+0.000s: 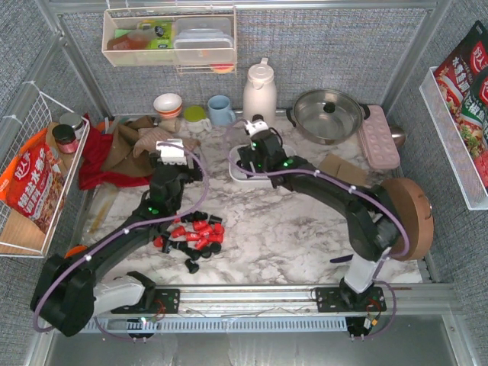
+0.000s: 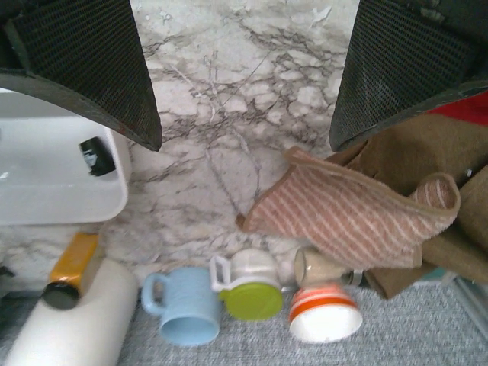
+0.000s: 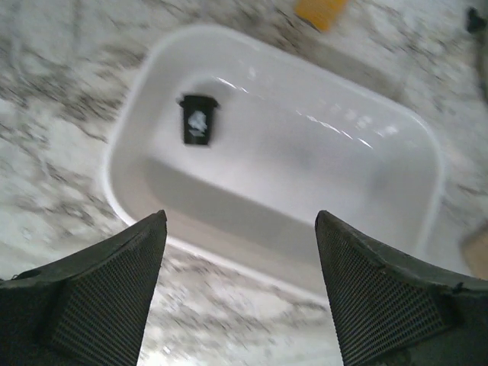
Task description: Mix the coffee capsules in the storage basket
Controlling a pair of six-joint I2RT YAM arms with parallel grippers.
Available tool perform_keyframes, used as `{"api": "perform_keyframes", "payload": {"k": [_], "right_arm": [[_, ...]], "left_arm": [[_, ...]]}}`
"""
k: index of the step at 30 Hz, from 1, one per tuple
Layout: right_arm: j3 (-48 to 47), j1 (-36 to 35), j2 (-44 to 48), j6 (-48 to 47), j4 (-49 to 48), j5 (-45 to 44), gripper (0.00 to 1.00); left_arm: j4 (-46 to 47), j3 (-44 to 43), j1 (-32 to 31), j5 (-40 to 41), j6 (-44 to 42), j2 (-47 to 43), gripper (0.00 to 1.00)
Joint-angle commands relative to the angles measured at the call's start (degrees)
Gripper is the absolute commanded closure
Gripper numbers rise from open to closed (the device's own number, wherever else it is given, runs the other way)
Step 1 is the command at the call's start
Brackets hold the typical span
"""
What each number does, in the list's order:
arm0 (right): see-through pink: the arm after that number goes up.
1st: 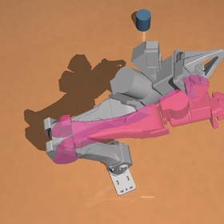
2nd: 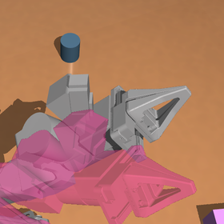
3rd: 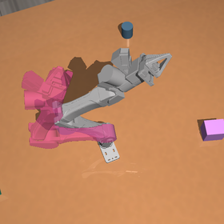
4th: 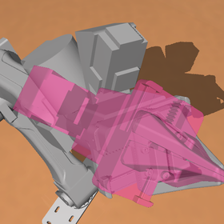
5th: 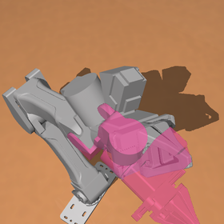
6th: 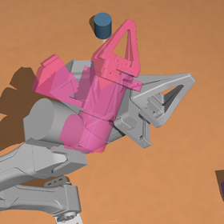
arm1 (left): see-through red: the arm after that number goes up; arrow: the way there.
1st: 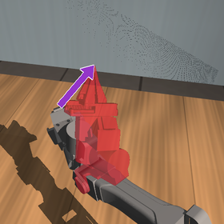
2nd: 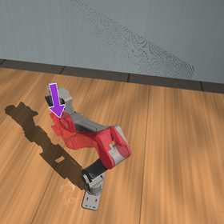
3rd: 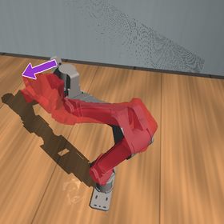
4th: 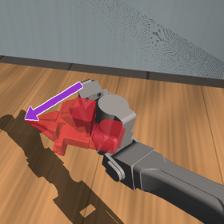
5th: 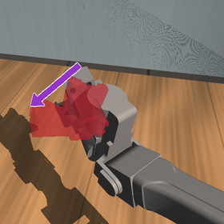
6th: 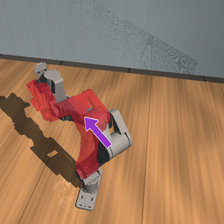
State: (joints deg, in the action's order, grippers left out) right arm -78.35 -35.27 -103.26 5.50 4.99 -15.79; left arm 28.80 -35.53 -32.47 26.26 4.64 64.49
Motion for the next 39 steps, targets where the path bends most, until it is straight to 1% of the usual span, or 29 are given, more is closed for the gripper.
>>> {"api": "perform_keyframes", "payload": {"k": [1, 3, 5, 8, 10, 13, 17, 19, 22, 24, 28, 29, 31, 33, 35, 39], "right_arm": [[6.91, 0.03, 8.45, -5.43, -1.29, -7.79, 0.16], [8.64, 0.07, 12.16, -6.21, 0.44, -10.47, 0.13], [10.04, 0.03, 15.71, -6.49, 1.24, -14.17, 0.11], [13.03, 0.05, 20.93, -6.86, -0.29, -20.24, 0.07], [14.85, 0.18, 23.69, -7.51, -1.50, -22.53, 0.01], [17.62, 0.65, 26.18, -7.03, -3.20, -23.23, 0.01], [19.52, 0.73, 29.50, -1.68, -1.47, -24.63, 0.01], [20.76, 0.81, 32.40, 2.37, 0.77, -25.07, 0.01], [25.46, 0.82, 36.30, 6.65, 1.70, -25.03, 0.01], [28.20, 0.81, 39.33, 8.84, 1.33, -22.02, 0.01], [36.69, 0.84, 44.97, 7.72, -5.80, -14.39, 0.01], [38.64, 0.86, 46.03, 6.72, -7.96, -13.13, 0.01], [40.56, 0.91, 47.68, 7.04, -9.09, -11.61, 0.01], [40.52, 0.90, 48.67, 7.33, -8.93, -9.77, 0.01], [40.03, 0.90, 49.25, 7.68, -7.72, -8.28, 0.01], [40.12, 0.90, 49.40, 8.35, -7.38, -8.00, 0.01]], "left_arm": [[-10.61, -5.92, 0.03, 4.86, 4.24, 4.56, 0.01], [-20.03, -11.30, 0.03, 7.04, 7.05, 7.54, 0.01], [-28.82, -14.87, 0.00, 9.57, 11.88, 9.26, 0.01], [-39.00, -16.34, -0.05, 10.46, 21.36, 8.84, 0.01], [-43.71, -14.52, 0.04, 10.55, 28.67, 6.75, 0.01], [-49.92, -10.39, -0.01, 11.54, 40.20, 2.58, 0.01], [-57.06, -4.62, 0.04, 12.05, 48.85, -3.02, 0.01], [-59.50, -2.30, 0.03, 12.28, 51.39, -6.49, 0.01], [-61.66, 0.83, 0.03, 12.63, 53.99, -11.37, 0.01], [-62.26, 2.35, 0.03, 12.68, 54.84, -14.69, 0.01], [-60.12, 6.36, -0.01, 12.64, 52.79, -21.87, 0.02], [-60.20, 7.22, -0.01, 12.99, 52.48, -23.29, 0.03], [-60.95, 8.92, 0.03, 13.81, 52.40, -25.41, 0.06], [-60.08, 10.30, 0.12, 13.29, 51.39, -26.18, 0.09], [-59.59, 9.80, 0.12, 11.57, 51.21, -24.92, 0.11], [-65.41, 7.95, 0.11, 13.37, 57.34, -18.11, 0.13]]}}
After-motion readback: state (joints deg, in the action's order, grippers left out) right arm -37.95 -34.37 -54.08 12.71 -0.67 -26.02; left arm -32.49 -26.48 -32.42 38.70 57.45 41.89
